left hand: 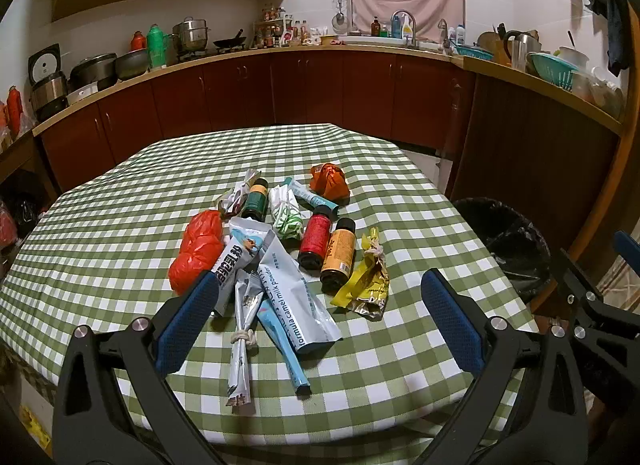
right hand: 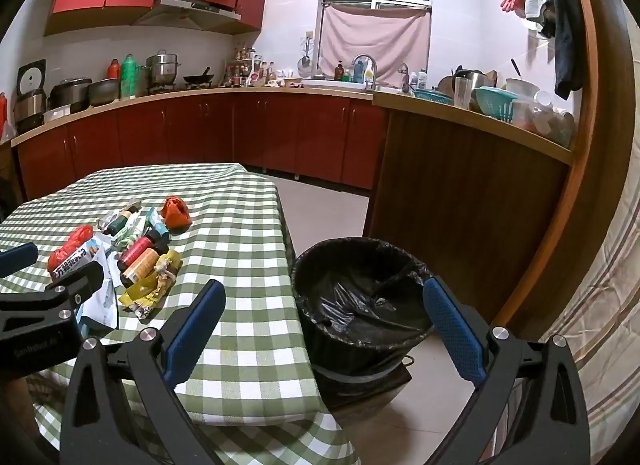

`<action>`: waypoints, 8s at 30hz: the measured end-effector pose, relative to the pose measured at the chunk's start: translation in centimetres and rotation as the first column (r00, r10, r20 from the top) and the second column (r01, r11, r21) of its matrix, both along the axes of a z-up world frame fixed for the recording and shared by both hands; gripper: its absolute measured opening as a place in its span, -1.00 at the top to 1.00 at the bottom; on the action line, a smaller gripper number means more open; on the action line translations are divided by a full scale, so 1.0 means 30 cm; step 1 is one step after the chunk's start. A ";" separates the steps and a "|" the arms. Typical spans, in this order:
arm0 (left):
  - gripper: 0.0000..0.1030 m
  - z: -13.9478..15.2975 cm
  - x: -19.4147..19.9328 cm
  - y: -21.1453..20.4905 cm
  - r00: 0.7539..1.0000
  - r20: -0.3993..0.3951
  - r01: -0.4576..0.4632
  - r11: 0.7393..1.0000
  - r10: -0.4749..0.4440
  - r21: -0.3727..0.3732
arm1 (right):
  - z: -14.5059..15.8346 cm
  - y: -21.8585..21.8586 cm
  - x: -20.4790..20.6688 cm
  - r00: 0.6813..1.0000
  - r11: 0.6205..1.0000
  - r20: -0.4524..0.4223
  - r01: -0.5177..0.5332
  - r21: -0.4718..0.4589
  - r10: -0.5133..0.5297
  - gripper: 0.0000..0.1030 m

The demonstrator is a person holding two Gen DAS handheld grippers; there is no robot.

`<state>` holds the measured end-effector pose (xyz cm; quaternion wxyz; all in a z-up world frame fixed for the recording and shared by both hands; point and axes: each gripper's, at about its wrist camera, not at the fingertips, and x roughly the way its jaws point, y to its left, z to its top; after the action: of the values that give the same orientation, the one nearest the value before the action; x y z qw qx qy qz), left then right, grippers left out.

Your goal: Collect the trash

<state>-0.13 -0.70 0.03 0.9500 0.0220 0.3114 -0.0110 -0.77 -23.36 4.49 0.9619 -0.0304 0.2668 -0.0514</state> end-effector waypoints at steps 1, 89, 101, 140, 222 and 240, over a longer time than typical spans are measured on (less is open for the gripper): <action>-0.92 -0.001 0.000 0.001 1.000 -0.002 -0.001 1.000 0.001 -0.002 | -0.003 0.000 0.004 1.000 1.000 0.000 0.000 0.000 0.000 -0.87; -0.64 -0.113 0.013 0.253 0.973 -0.173 -0.161 0.987 0.156 -0.019 | -0.070 0.106 0.068 0.993 0.995 -0.064 -0.092 0.036 0.094 -0.87; -0.35 -0.159 0.034 0.294 0.965 -0.229 -0.132 0.991 0.129 0.005 | -0.101 0.180 0.088 0.983 0.988 -0.099 -0.150 0.025 0.151 -0.87; 0.69 -0.065 0.027 0.375 0.984 -0.159 -0.083 0.996 0.075 -0.043 | -0.159 0.380 0.233 0.954 0.967 -0.165 -0.242 0.078 0.252 -0.23; 0.70 -0.141 0.520 -0.637 0.928 -0.222 0.316 0.948 -0.298 0.046 | -0.211 -0.427 0.446 0.989 0.990 -0.132 0.077 0.117 -0.061 0.79; -0.07 -0.101 0.530 -0.604 0.937 -0.227 0.278 0.960 -0.265 0.026 | -0.206 -0.433 0.438 0.988 0.985 -0.131 0.100 0.141 -0.081 0.01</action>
<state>15.76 -18.82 -3.00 0.8976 0.0909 0.4096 -0.1355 12.36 -36.35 -1.68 0.9397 0.0497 0.3303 -0.0733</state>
